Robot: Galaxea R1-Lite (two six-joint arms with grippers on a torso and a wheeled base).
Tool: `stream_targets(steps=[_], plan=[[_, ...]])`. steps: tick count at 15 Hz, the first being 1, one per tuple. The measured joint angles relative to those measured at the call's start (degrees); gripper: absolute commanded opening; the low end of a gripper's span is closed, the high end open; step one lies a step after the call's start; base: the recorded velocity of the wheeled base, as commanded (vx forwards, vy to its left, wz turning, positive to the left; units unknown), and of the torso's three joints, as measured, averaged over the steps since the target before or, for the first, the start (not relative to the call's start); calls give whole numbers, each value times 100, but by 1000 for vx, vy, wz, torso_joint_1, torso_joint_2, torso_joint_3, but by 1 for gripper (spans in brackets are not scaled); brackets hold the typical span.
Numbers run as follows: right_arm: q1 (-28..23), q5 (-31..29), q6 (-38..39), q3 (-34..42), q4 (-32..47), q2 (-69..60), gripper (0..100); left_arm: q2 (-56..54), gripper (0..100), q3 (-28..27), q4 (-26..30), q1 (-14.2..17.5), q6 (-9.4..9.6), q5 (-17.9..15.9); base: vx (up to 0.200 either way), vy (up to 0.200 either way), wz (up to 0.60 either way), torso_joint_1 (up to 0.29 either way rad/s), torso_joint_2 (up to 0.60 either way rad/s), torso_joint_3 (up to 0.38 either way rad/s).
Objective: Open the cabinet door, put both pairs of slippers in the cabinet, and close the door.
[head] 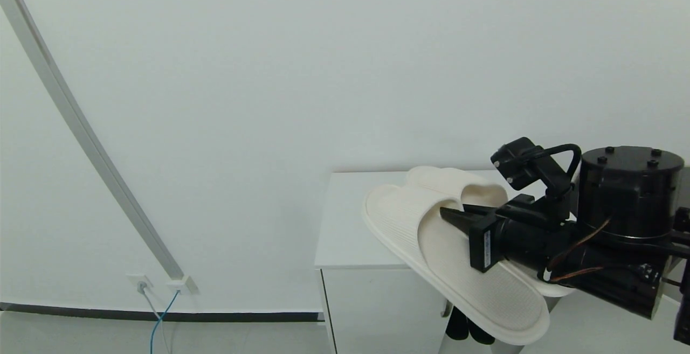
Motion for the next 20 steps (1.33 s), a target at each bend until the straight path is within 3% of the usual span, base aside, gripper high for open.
stream_targets(steps=[6,18,20], plan=[[4,-9,-11,2,-10,71,0,0,0,0,-2,0,-7,-2,-200,0,0,2,-1,4],[124,-68,-17,218,-7,182,0,0,0,0,0,0,-18,18,0,0,0,0,0,0],[149,-74,-20,278,-76,173,0,0,0,0,-2,0,-18,18,0,-200,0,7,5,0]])
